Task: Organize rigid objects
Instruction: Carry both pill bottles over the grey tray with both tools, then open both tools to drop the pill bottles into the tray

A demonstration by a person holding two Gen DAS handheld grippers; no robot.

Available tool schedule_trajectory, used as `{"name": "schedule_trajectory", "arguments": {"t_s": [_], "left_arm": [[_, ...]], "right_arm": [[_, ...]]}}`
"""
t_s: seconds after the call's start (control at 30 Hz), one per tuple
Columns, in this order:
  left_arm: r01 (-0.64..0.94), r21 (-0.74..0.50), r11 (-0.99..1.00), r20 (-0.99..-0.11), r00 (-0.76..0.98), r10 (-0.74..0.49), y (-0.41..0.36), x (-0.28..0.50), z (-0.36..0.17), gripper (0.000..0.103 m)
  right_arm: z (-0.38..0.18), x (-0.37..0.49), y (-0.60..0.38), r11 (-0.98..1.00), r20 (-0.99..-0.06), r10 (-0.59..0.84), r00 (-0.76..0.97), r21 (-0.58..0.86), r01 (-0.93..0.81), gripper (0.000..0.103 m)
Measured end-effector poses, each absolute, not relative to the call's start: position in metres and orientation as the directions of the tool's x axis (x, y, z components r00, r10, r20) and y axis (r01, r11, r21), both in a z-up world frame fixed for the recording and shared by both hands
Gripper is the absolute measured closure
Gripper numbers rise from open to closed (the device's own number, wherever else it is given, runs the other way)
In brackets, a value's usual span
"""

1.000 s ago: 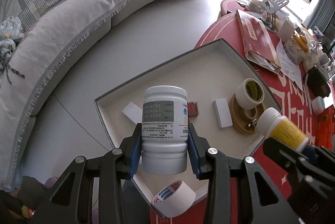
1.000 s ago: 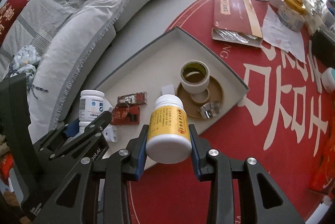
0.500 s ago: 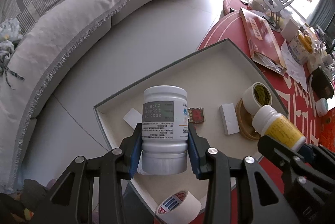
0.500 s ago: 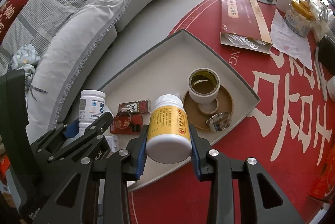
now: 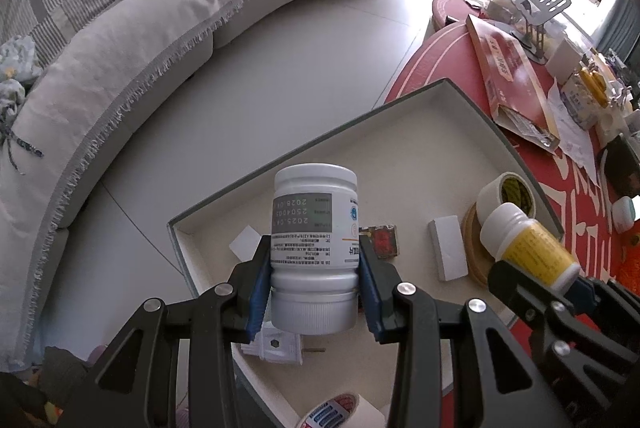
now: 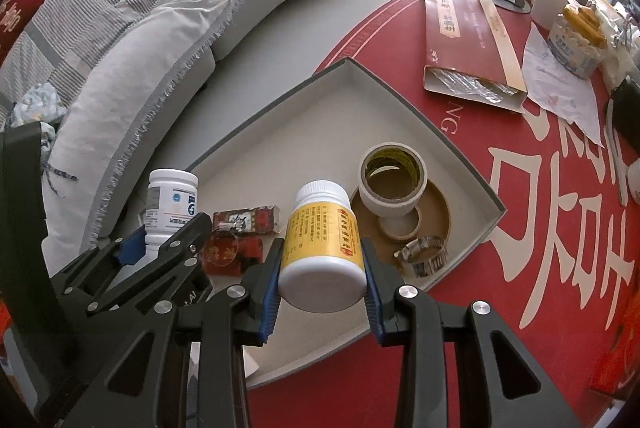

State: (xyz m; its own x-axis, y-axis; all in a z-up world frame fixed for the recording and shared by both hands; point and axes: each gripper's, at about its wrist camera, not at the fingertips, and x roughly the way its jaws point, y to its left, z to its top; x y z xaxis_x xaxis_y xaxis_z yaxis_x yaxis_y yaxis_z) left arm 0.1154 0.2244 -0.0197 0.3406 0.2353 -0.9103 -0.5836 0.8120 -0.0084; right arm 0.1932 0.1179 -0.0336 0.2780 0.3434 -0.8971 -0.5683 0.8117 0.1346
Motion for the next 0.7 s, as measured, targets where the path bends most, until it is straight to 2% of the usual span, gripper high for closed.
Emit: {"name": "schedule_trajectory", "arguments": {"t_s": [0.27,0.33,0.37,0.4,0.47,0.53,0.67,0.7], "left_arm": [[-0.571,0.008,0.821,-0.908,0.34,0.245,0.224,0.121,-0.03,0.059],[-0.573,0.018,0.819,-0.903,0.342,0.26,0.223,0.121,-0.03,0.044],[-0.581,0.028,0.813,-0.899,0.341,0.275,0.224,0.119,-0.03,0.031],[-0.589,0.035,0.807,-0.897,0.338,0.286,0.225,0.118,-0.03,0.023],[-0.601,0.02,0.799,-0.896,0.343,0.28,0.23,0.114,-0.03,0.021],[-0.598,0.006,0.801,-0.91,0.329,0.252,0.233,0.113,-0.032,0.015],[-0.569,0.041,0.822,-0.902,0.332,0.275,0.225,0.11,-0.028,0.013],[-0.567,0.046,0.823,-0.899,0.336,0.282,0.223,0.108,-0.026,0.012]], "right_arm": [[-0.047,0.203,0.125,0.818,-0.903,0.317,0.29,0.106,-0.565,0.066],[-0.049,0.204,0.125,0.822,-0.906,0.304,0.294,0.093,-0.562,0.066],[-0.051,0.205,0.125,0.825,-0.91,0.296,0.288,0.092,-0.558,0.066],[-0.052,0.207,0.123,0.827,-0.913,0.294,0.283,0.095,-0.554,0.065],[-0.052,0.211,0.118,0.836,-0.916,0.287,0.28,0.097,-0.539,0.055],[-0.05,0.212,0.11,0.847,-0.913,0.274,0.301,0.081,-0.525,0.027],[-0.044,0.212,0.101,0.846,-0.913,0.286,0.293,0.097,-0.524,0.024],[-0.043,0.212,0.098,0.845,-0.913,0.289,0.287,0.103,-0.524,0.018]]}}
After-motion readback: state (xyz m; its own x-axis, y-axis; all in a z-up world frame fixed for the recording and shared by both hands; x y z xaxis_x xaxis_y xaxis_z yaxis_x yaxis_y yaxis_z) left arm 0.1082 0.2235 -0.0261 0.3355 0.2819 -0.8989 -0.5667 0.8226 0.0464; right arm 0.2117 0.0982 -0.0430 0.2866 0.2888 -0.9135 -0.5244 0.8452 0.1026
